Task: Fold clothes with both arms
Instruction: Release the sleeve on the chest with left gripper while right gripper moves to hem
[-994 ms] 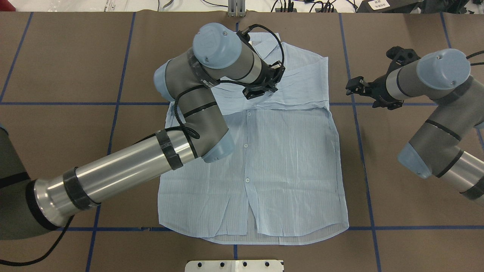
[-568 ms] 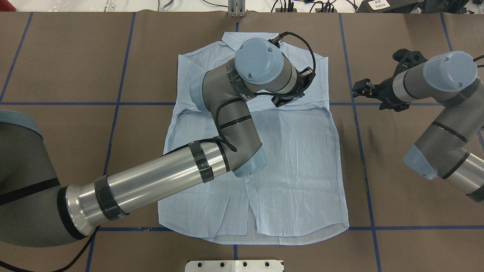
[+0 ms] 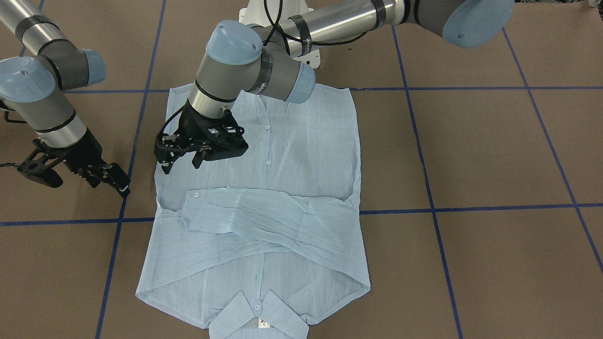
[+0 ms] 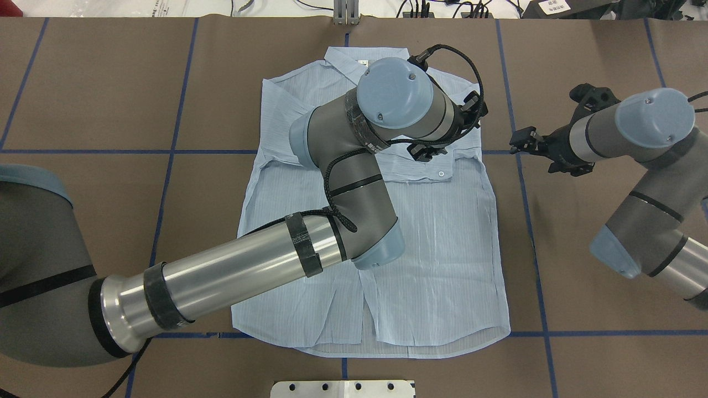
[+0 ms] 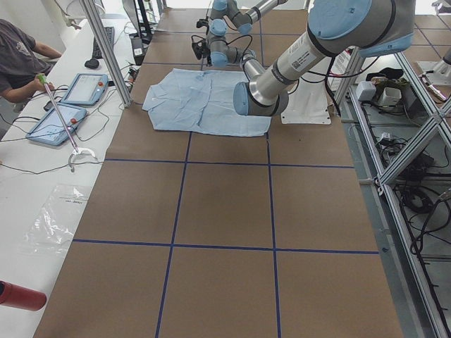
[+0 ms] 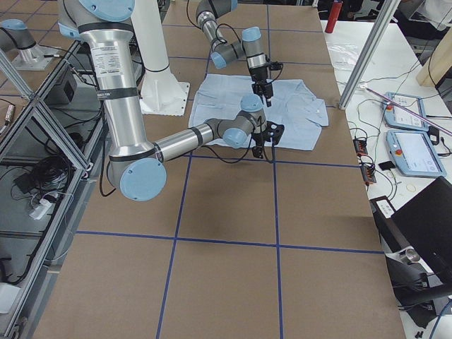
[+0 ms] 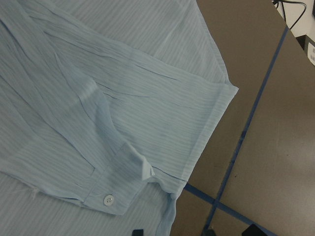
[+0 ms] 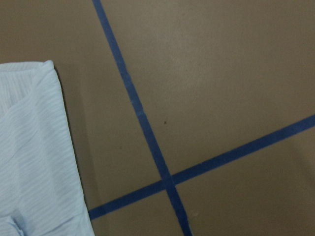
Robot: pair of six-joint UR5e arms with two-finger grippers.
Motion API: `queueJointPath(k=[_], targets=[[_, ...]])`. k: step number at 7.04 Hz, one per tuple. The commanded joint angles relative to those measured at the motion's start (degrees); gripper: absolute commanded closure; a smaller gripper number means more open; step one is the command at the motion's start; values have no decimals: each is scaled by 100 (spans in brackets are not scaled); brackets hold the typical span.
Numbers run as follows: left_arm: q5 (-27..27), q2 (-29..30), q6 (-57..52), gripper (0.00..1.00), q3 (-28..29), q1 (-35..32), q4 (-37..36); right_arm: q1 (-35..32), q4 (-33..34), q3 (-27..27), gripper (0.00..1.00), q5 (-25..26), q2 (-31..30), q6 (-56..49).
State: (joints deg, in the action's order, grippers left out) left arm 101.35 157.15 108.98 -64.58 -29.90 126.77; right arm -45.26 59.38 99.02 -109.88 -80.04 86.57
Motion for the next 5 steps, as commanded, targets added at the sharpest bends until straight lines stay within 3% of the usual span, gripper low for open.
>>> queueJointPath(k=[1, 2, 3, 4, 5], targets=[[25, -986, -104, 2, -1679, -7, -562, 1144, 4, 1061, 0, 472, -544, 1470], [25, -1811, -757, 3, -2664, -25, -670, 2073, 12, 1624, 1, 1346, -1105, 2242], [16, -2281, -1234, 3, -3100, -86, -732, 2804, 56, 1925, 2, 1999, -1441, 2859], [-10, -2390, -1378, 3, -3122, -165, -732, 3438, 309, 2024, 5, 2545, -1462, 3396], [-10, -2391, -1379, 3, -3140, -183, -732, 3645, 433, 2042, 7, 2620, -1471, 3584]])
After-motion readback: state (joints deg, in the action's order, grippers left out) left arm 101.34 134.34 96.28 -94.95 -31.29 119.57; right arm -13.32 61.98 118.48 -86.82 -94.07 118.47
